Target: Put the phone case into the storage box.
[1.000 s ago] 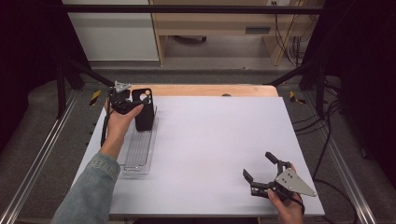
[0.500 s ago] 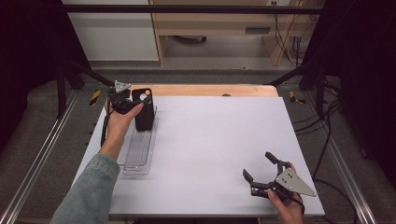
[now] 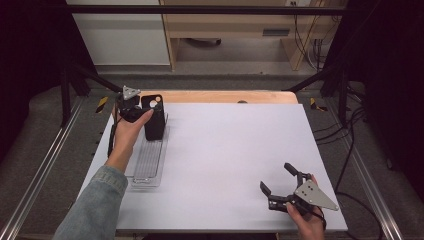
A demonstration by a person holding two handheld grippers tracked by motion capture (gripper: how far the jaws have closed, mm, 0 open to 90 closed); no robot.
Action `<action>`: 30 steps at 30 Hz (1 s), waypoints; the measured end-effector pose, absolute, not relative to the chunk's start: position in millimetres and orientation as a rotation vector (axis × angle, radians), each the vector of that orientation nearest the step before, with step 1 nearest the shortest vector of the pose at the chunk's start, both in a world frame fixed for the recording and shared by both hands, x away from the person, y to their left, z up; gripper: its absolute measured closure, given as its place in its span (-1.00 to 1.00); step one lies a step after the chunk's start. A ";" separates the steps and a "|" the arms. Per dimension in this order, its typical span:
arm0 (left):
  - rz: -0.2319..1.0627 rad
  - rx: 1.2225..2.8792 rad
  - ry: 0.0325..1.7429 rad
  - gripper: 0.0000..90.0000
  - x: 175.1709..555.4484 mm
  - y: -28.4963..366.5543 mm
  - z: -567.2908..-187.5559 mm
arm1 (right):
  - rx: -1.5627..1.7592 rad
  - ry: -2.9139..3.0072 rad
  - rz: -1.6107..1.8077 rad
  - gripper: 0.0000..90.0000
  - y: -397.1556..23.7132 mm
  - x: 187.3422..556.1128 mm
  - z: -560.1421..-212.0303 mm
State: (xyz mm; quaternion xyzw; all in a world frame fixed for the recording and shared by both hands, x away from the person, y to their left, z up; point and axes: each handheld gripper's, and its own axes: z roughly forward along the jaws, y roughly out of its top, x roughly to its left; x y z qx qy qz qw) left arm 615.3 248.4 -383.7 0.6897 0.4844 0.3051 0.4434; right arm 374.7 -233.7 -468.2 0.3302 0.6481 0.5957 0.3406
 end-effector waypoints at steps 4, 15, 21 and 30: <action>0.746 1.711 1.191 -0.92 614.2 246.5 -383.2 | 0.860 1.684 1.551 -0.94 -234.0 374.9 -468.4; 0.720 1.698 1.163 -0.92 608.9 241.6 -379.2 | 0.878 1.689 1.550 -0.95 -233.9 375.4 -468.5; 0.706 1.701 1.147 -0.93 603.9 239.9 -374.8 | 0.879 1.688 1.548 -0.95 -234.1 375.6 -468.7; 0.663 1.694 1.146 -0.93 599.2 236.4 -374.7 | 0.874 1.698 1.532 -0.95 -232.8 375.5 -468.9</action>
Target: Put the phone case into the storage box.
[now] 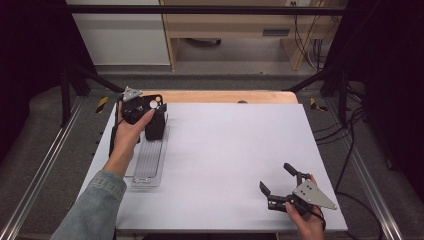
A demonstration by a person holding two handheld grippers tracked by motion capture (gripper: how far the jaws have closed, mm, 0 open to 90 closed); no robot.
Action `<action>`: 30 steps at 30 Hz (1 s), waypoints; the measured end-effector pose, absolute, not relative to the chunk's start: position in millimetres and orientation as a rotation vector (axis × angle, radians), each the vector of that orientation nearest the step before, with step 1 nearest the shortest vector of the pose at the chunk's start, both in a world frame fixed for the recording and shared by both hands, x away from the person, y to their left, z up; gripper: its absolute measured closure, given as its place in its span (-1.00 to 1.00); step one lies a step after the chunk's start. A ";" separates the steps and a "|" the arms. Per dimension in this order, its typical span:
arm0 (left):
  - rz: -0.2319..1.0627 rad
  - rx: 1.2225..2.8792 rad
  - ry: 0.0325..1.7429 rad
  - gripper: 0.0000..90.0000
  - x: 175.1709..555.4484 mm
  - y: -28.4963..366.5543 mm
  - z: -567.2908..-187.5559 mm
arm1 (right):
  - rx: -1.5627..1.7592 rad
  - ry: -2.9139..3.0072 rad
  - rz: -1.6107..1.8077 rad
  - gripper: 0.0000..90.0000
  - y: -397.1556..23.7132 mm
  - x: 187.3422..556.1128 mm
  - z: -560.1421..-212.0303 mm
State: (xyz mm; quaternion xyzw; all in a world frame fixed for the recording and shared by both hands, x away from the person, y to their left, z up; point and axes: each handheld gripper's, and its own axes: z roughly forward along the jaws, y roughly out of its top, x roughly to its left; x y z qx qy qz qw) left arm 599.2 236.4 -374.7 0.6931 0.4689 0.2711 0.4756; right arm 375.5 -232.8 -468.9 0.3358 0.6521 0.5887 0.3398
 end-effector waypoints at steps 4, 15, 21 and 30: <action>0.671 1.712 1.145 -0.93 597.1 232.2 -376.1 | 0.873 1.694 1.535 -0.95 -233.9 375.8 -469.0; 0.667 1.735 1.114 -0.93 590.3 224.2 -373.9 | 0.877 1.694 1.536 -0.95 -233.8 375.5 -468.6; 0.667 1.743 1.095 -0.93 586.4 220.1 -371.9 | 0.876 1.692 1.536 -0.95 -233.9 375.4 -468.6; 0.644 1.745 1.063 -0.93 579.9 210.8 -370.9 | 0.877 1.692 1.536 -0.95 -234.4 375.2 -468.4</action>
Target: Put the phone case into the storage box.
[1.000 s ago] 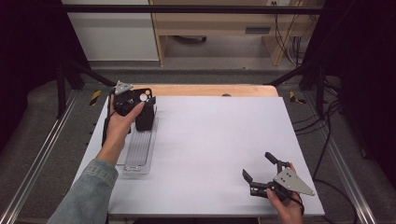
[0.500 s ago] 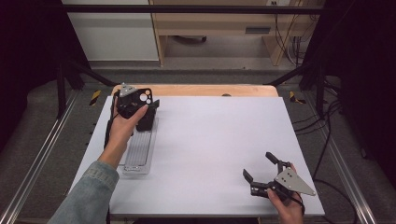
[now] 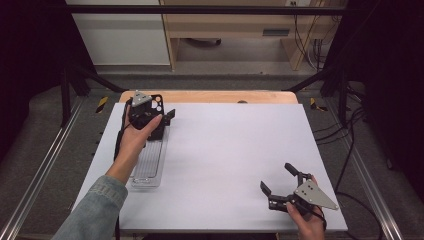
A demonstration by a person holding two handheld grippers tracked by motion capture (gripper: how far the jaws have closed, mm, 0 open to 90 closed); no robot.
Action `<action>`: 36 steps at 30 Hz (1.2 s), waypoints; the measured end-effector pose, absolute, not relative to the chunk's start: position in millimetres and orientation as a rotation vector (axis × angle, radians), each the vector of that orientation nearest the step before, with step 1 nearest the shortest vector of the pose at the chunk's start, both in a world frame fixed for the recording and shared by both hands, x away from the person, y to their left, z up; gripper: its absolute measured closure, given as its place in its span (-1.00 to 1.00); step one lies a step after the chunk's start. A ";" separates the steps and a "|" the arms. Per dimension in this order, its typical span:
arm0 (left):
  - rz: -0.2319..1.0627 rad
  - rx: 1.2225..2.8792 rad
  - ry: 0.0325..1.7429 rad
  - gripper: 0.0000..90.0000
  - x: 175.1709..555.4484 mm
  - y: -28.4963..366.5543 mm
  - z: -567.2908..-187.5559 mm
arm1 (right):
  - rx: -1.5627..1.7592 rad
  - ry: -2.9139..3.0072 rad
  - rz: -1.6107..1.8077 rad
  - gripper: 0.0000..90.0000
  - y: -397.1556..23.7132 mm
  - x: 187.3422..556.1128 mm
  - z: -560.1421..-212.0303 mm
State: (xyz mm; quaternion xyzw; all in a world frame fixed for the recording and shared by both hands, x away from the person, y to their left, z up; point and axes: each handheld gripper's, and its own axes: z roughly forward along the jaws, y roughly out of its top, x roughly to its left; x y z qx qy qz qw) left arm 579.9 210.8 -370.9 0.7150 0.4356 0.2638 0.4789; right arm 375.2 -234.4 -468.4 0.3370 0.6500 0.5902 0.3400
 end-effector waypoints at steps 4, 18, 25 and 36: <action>0.631 1.741 1.053 -0.93 577.1 208.1 -370.4 | 0.879 1.691 1.538 -0.95 -234.4 375.0 -468.3; 0.600 1.682 1.032 -0.93 567.8 209.3 -364.7 | 0.876 1.694 1.536 -0.95 -233.9 375.1 -468.5; 0.591 1.670 1.023 -0.93 563.9 207.1 -363.0 | 0.878 1.693 1.537 -0.95 -234.3 374.9 -468.5; 0.573 1.646 1.023 -0.94 550.6 207.4 -364.1 | 0.863 1.705 1.536 -0.95 -232.3 373.8 -467.0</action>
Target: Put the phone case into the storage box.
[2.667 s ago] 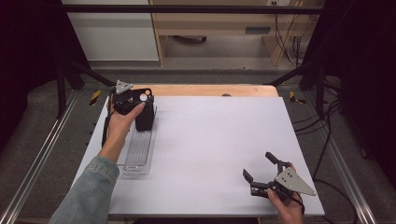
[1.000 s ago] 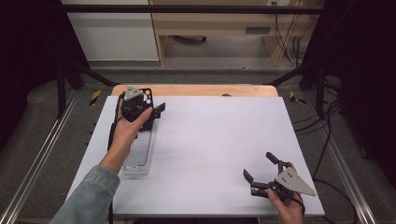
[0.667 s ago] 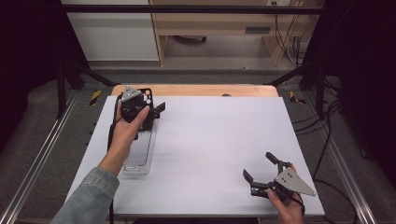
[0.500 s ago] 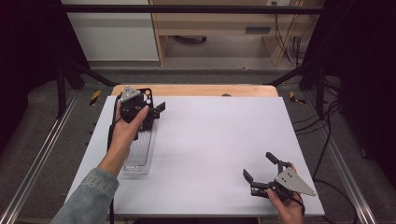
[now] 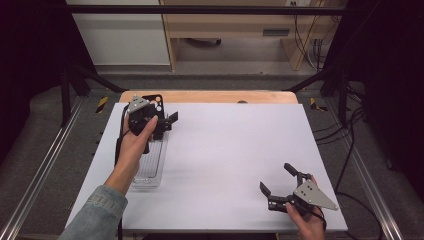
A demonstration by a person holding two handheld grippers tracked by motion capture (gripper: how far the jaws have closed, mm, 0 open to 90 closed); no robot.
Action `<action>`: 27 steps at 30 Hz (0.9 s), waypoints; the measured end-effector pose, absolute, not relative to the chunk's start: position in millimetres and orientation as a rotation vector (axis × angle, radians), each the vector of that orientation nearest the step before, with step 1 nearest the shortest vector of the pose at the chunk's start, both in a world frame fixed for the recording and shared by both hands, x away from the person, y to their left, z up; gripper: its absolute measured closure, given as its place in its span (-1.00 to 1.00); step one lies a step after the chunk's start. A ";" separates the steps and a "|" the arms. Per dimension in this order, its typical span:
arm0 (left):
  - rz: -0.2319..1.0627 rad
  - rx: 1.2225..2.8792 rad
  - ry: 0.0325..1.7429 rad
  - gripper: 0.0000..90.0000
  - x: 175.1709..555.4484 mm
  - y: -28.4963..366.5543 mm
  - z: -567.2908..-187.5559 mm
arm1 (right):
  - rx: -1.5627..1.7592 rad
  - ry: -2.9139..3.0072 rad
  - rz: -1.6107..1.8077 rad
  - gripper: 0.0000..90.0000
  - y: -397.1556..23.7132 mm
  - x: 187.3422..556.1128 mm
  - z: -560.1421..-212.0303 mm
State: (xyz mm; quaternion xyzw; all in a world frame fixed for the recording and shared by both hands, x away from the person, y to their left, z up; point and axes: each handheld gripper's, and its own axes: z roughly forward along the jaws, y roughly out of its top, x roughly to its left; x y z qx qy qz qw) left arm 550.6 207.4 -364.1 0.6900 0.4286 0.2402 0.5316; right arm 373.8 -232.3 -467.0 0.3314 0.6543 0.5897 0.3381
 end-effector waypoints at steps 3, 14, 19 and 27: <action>0.566 1.634 1.024 -0.94 545.8 209.4 -365.1 | 0.865 1.706 1.539 -0.95 -231.5 373.9 -467.2; 0.563 1.603 1.007 -0.94 530.4 221.3 -359.8 | 0.870 1.703 1.531 -0.95 -231.1 374.1 -467.6; 0.565 1.595 0.995 -0.94 525.1 224.6 -356.2 | 0.873 1.702 1.529 -0.95 -231.2 374.0 -467.7; 0.576 1.592 0.976 -0.94 518.3 227.4 -351.0 | 0.872 1.704 1.525 -0.95 -231.4 374.1 -468.0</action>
